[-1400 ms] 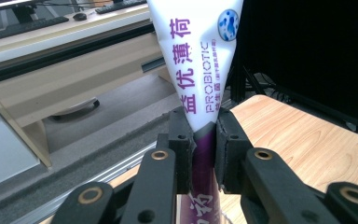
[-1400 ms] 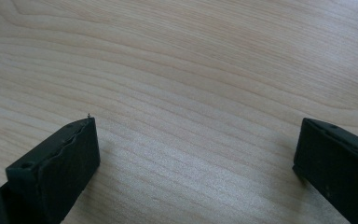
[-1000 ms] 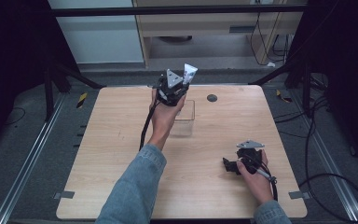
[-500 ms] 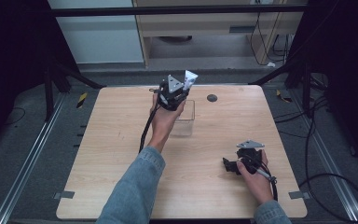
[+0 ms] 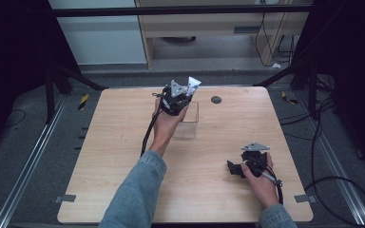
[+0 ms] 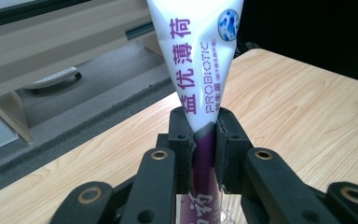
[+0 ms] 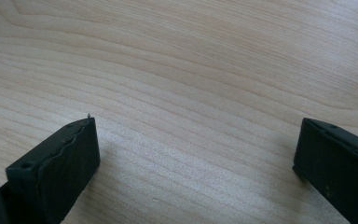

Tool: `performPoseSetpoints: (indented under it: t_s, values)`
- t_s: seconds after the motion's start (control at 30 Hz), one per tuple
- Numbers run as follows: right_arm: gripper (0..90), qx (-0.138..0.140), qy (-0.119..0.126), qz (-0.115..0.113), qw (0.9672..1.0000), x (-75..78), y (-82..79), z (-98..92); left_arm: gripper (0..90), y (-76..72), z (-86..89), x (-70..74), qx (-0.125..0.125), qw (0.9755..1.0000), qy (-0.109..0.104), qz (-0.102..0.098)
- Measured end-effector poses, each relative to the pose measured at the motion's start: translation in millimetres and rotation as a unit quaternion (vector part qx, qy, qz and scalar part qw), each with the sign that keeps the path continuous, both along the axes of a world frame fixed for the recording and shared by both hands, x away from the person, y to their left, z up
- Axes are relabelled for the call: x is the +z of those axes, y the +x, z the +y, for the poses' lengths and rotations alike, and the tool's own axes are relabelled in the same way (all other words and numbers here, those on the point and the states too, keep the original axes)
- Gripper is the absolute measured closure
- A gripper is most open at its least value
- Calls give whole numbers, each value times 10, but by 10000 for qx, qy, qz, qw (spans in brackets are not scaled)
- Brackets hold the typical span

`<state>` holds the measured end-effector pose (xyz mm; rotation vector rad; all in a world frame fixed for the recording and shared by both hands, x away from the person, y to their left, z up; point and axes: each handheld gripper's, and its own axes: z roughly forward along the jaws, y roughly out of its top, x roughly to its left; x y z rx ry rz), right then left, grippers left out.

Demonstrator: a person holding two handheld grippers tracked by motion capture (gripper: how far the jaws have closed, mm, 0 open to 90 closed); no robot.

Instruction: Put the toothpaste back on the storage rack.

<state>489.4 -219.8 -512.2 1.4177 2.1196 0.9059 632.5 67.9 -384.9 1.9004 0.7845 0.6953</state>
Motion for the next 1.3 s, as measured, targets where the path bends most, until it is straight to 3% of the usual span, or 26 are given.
performPoseSetpoints:
  t_s: [0.4,0.93,1.03,1.3]
  values:
    - [4,-3,8,5,10000,1,-1,1,783,4,10,-84,20,9998,188,45]
    - [4,7,-9,0,10000,0,0,-2,783,-25,14,-192,-24,9996,235,137]
    - [4,2,-8,3,10000,1,0,-1,782,-38,8,-207,-51,9992,375,136]
    - [4,1,-4,-3,10000,-1,1,0,782,-80,-5,-252,-85,9990,431,131]
